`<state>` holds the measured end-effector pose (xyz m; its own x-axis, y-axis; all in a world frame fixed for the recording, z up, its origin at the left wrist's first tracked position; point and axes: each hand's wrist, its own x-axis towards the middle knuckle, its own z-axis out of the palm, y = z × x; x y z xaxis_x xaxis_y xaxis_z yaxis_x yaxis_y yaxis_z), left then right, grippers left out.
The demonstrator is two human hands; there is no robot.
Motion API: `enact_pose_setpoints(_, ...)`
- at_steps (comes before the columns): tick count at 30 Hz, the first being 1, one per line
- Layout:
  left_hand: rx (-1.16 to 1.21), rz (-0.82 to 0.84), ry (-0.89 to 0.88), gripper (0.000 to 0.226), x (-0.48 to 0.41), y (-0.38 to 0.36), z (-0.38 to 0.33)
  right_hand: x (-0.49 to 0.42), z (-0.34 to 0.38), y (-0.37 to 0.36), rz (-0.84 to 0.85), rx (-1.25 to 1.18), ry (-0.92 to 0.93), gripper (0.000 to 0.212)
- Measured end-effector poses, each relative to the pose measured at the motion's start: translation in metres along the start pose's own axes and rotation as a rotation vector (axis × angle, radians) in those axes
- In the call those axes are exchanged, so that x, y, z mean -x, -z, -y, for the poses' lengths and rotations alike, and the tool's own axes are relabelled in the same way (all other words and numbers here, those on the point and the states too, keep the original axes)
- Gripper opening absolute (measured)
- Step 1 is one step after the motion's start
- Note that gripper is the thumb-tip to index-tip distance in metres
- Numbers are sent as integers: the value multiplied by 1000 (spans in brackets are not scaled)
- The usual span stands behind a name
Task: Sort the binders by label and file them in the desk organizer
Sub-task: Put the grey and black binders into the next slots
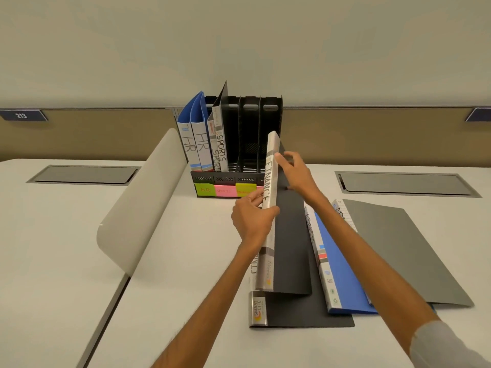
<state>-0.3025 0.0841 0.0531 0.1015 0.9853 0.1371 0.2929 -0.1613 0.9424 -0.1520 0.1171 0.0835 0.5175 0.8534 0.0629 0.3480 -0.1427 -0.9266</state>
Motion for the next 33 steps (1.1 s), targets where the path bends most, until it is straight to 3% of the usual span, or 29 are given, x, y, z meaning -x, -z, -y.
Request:
enact_pose_setpoints(8,53,-111,-116,54,2,2,-16,-15,81,17,46,85,132,79)
enact_pose_setpoints(15,139,-228,-267,58,2,5,-25,-13,135,22,-21,129,355,69)
enact_pose_setpoints(20,183,-303,-375,60,-9,11,-30,-5,167,16,-73,153,533,50)
enact_pose_setpoints(24,205,-329,-438,60,-28,13,-35,-12,186,11,-104,91,612,41)
enact_pose_setpoints(33,161,-296,-496,58,-92,14,-30,-41,189,-8,-164,-48,679,41)
